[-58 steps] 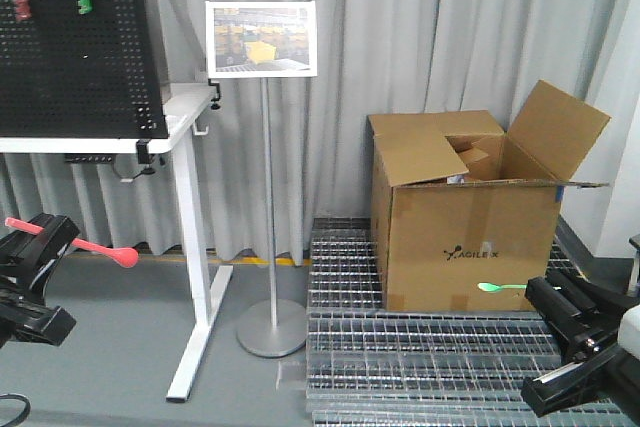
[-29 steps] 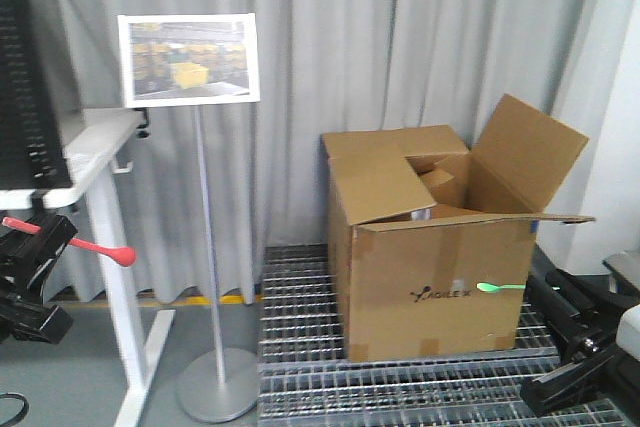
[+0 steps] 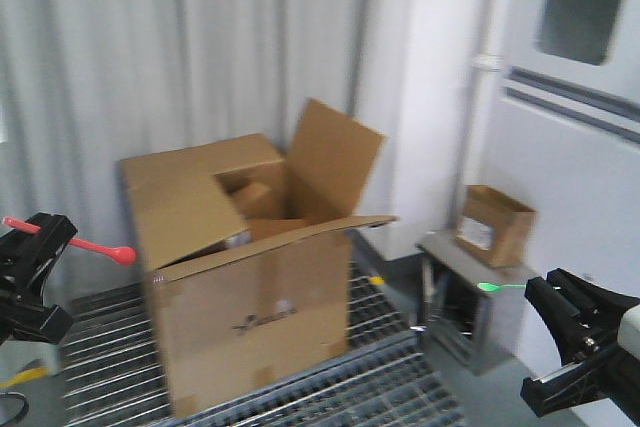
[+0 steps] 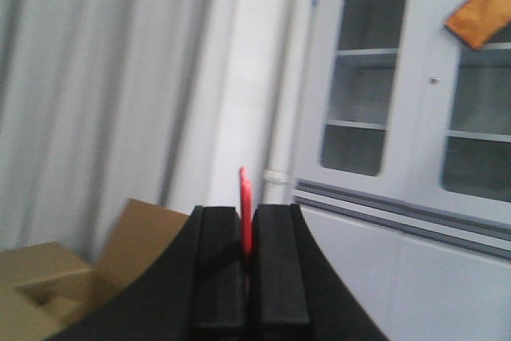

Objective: Sort red and green spoons into left cabinet
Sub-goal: 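Turn and approach the open cabinet shelf with the blue tray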

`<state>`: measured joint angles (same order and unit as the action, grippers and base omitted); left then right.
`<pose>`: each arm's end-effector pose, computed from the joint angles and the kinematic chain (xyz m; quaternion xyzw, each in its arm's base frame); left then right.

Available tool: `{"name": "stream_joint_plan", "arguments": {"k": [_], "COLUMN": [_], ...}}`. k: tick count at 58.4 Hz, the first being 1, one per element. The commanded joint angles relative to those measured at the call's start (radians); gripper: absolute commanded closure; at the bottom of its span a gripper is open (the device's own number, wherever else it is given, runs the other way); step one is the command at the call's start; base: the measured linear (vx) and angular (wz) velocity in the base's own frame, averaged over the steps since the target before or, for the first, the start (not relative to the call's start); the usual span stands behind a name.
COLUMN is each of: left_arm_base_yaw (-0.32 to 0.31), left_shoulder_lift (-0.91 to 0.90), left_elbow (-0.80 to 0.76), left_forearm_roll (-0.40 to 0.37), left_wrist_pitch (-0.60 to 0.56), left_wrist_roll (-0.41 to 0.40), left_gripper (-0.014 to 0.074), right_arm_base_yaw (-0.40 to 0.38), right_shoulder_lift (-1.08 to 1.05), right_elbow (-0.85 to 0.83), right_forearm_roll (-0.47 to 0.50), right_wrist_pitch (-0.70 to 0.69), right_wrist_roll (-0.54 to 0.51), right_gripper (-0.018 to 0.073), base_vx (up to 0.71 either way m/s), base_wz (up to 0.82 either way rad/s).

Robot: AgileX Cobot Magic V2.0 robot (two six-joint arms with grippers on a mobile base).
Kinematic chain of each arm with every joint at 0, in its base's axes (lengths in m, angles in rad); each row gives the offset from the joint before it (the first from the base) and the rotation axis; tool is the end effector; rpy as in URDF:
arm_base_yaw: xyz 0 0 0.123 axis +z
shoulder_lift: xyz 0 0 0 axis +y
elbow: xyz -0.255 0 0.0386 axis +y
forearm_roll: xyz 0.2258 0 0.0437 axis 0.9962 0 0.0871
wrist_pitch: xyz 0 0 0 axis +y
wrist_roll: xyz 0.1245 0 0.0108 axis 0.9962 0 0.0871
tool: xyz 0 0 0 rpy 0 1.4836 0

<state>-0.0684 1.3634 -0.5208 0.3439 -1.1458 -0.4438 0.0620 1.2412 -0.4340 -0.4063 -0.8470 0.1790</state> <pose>0.2759 -0.0574 0.2837 0.0635 0.5702 -0.2346 0.7848 0.2579 0.0531 0.2539 -0.1636 0.6579 0.0880 0.7298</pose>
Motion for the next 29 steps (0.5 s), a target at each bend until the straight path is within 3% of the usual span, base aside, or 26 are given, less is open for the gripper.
{"name": "stream_joint_plan", "arguments": {"k": [1,29], "left_arm_base_yaw": [-0.002,-0.002], "left_shoulder_lift": [-0.031,-0.031], "left_elbow": [-0.021,-0.021], "left_forearm_roll": [-0.022,-0.023], "left_wrist_pitch": [-0.229,-0.229], "left_wrist_roll": [-0.007,-0.007], "left_gripper": [0.0603,0.0603], "right_arm_base_yaw": [-0.001,-0.001], "right_shoulder_lift": [-0.017,-0.017], "right_elbow": [-0.025,-0.025], "right_forearm_roll": [0.014,0.014], "right_wrist_pitch": [-0.081,-0.081], "right_wrist_roll": [0.001,0.001], "right_gripper": [0.0568,0.0568], "base_vx": [0.19,0.18], "base_wz": [-0.79,-0.71]}}
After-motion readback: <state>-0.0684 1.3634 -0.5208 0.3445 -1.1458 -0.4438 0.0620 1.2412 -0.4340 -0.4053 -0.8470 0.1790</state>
